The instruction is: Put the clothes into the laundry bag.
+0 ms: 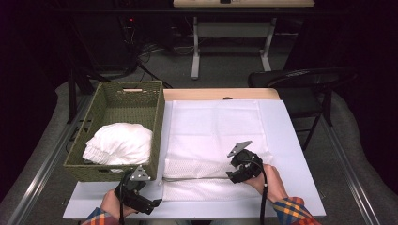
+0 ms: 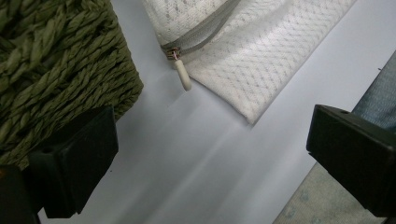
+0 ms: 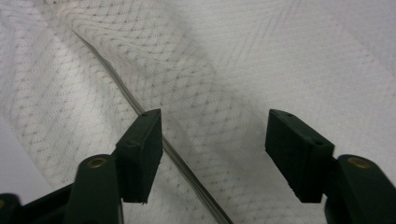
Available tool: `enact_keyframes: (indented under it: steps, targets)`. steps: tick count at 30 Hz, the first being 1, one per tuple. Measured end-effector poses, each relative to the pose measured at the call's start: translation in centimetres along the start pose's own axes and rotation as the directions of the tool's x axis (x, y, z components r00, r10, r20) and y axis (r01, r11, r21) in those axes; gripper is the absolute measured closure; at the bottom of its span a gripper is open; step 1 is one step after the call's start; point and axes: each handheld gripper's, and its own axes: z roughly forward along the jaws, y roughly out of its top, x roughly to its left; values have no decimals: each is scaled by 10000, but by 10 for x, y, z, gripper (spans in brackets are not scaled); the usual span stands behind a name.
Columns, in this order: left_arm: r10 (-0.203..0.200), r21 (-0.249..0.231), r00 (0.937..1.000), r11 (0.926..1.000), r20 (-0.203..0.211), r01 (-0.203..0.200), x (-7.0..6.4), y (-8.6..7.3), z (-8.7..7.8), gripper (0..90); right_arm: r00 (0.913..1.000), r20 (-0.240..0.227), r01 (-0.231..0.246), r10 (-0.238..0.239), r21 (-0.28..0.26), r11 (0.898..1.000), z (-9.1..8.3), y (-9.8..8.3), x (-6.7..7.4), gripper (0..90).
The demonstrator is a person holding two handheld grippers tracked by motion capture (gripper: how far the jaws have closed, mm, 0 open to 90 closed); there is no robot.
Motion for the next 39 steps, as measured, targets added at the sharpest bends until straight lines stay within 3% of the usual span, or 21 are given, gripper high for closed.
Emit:
enact_keyframes:
  steps: [11,13,16,20,22,24,31,39]
  targets:
    - [242,41,9996,9997,137,-243,-2,2,4,23,9970,-722,352,-267,1188,9923,30,7,6,469]
    - [253,49,9996,9997,149,-253,-1,2,4,24,9959,-853,397,-292,1234,9916,33,6,8,494]
    - [251,44,9996,9997,142,-252,-1,2,3,24,9948,-984,364,-247,1192,9922,31,6,8,458]
    - [255,67,9995,9997,168,-256,-1,3,5,24,9953,-922,401,-286,1253,9913,34,8,9,457]
    - [242,73,9996,9997,162,-243,-1,3,6,24,9957,-877,418,-308,1268,9910,34,9,9,500]
    - [247,103,9996,9996,118,-249,0,4,6,25,9956,-903,347,-242,1165,9926,34,9,8,624]
    - [260,147,9994,9995,207,-263,0,6,8,26,9936,-1097,400,-282,1062,9935,33,8,9,856]
    - [302,119,9993,9995,226,-304,1,7,9,27,9965,-792,326,-266,743,9967,25,10,7,871]
